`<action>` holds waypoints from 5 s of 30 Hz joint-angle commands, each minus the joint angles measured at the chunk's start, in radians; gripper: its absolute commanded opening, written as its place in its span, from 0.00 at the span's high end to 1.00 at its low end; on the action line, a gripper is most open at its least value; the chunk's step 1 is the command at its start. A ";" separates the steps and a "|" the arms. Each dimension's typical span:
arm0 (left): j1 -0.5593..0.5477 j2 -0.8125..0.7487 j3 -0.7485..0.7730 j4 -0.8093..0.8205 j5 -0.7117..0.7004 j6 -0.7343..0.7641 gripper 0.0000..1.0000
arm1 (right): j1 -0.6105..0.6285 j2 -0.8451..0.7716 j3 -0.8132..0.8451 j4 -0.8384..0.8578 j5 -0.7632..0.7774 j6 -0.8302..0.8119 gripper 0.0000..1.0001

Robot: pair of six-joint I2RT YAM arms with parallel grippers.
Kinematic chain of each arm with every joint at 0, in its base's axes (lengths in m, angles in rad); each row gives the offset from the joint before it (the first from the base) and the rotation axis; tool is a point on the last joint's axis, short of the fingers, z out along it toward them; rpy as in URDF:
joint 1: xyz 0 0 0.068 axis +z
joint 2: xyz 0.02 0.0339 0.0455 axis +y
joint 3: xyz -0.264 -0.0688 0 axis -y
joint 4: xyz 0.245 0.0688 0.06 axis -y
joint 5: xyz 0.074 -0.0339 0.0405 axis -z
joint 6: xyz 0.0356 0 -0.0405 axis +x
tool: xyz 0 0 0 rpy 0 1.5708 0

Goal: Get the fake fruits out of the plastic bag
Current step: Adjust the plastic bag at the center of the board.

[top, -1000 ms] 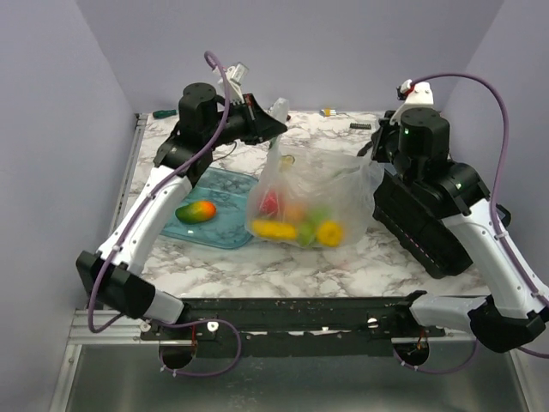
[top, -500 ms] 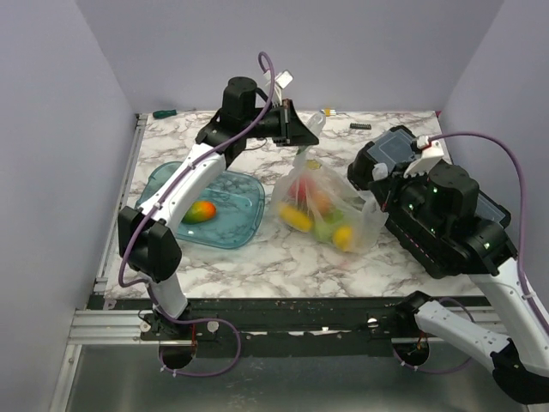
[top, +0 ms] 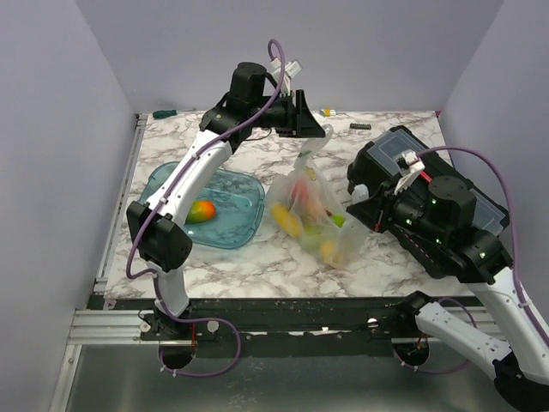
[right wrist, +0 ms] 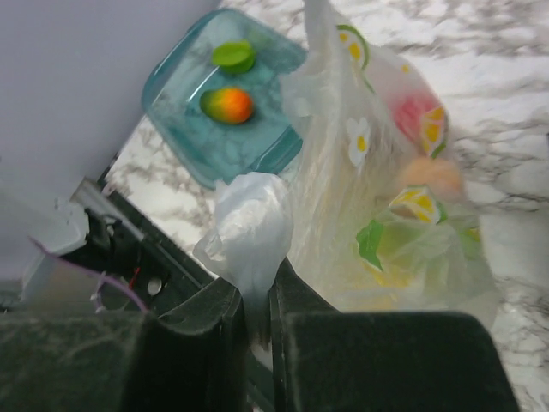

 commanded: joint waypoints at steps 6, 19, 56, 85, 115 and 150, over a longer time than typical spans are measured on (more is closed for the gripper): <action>0.026 -0.329 -0.274 -0.324 -0.290 0.271 0.23 | -0.005 -0.022 -0.129 0.092 -0.306 0.034 0.63; -0.049 -0.970 -1.010 0.040 -0.368 -0.128 0.15 | -0.004 -0.031 -0.091 0.059 -0.217 0.017 0.12; -0.343 -0.551 -0.953 -0.116 -0.716 -0.838 0.63 | -0.004 0.035 0.125 -0.048 0.025 0.044 0.08; -0.141 -0.733 -1.244 0.340 -0.614 -0.662 1.00 | 0.060 -0.002 -0.287 -0.158 -0.454 0.148 0.56; -0.050 -0.589 -1.156 0.676 -0.282 -0.653 1.00 | 0.061 0.147 -0.152 0.095 -0.342 0.135 0.54; 0.062 -0.337 -1.028 0.655 -0.013 -0.552 1.00 | 1.026 0.344 -0.067 0.039 0.795 0.276 0.00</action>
